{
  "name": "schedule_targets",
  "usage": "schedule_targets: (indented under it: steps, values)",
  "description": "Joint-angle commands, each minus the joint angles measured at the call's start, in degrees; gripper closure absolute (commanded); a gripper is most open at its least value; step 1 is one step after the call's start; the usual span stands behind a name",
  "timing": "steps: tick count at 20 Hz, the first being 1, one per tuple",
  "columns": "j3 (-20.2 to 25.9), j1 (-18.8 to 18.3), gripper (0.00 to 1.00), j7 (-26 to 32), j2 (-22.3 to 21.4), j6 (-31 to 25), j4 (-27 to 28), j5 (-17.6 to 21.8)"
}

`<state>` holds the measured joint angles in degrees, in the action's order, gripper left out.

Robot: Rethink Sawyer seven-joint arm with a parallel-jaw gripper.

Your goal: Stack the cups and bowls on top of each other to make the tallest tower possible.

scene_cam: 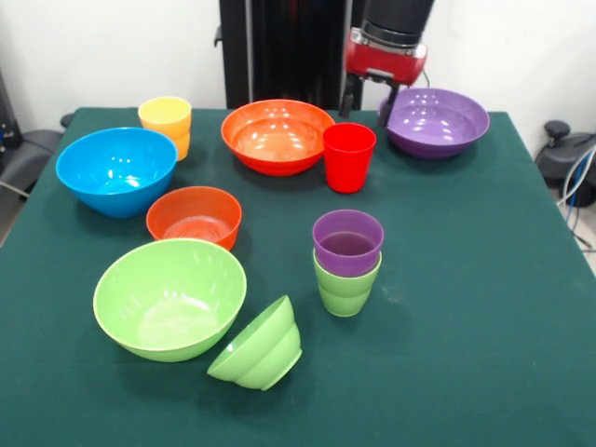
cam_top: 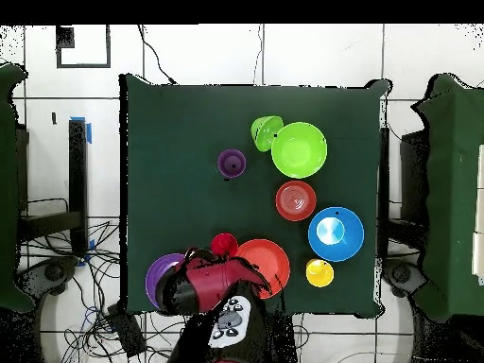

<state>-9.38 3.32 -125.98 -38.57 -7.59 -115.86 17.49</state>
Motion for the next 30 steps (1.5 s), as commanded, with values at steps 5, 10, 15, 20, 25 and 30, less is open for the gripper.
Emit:
schedule_targets:
  steps: [5,10,15,20,25,30]
  values:
    - [4.48,-1.45,0.0,-3.73,3.52,4.93,-1.37,3.94]
    - [4.09,-0.77,0.0,-5.28,6.05,7.21,-0.66,2.92]
    - [4.53,-0.7,0.0,-5.73,6.13,7.96,-1.13,2.11]
    - [3.41,1.47,0.0,-7.13,7.78,8.81,-0.04,0.1]
    - [3.22,1.62,0.0,-6.89,7.66,7.83,0.74,-0.53]
    - [2.45,2.16,0.0,-7.7,9.46,10.55,0.36,-0.32]
